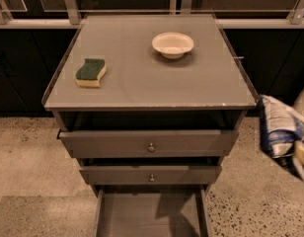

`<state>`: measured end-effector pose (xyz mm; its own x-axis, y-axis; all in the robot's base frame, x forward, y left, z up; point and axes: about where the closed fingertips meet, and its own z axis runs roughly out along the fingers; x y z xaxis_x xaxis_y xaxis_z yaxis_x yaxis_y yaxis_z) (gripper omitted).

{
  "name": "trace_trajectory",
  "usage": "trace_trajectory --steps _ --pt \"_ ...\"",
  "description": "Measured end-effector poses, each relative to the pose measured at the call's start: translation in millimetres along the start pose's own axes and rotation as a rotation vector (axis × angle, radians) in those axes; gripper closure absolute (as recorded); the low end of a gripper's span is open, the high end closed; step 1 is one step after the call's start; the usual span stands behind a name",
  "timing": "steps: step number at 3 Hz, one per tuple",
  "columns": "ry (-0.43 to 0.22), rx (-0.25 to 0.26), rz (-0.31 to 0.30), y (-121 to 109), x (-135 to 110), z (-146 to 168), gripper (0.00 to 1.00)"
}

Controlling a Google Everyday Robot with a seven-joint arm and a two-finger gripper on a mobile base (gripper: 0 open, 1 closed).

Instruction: Pick blue chip bag from bottom drawer and place on counter

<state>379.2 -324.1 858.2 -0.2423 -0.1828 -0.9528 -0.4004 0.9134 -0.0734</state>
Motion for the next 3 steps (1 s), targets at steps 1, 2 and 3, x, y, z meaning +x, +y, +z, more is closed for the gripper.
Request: trace_trajectory --steps 1,2,3 --pt "-0.043 0.053 -0.016 -20.0 -39.6 -26.5 1.0" --pt "-0.048 0.058 -0.02 -22.6 -43.7 -28.4 1.0" --pt "-0.067 0.016 0.001 -12.9 -41.9 -1.8 1.0"
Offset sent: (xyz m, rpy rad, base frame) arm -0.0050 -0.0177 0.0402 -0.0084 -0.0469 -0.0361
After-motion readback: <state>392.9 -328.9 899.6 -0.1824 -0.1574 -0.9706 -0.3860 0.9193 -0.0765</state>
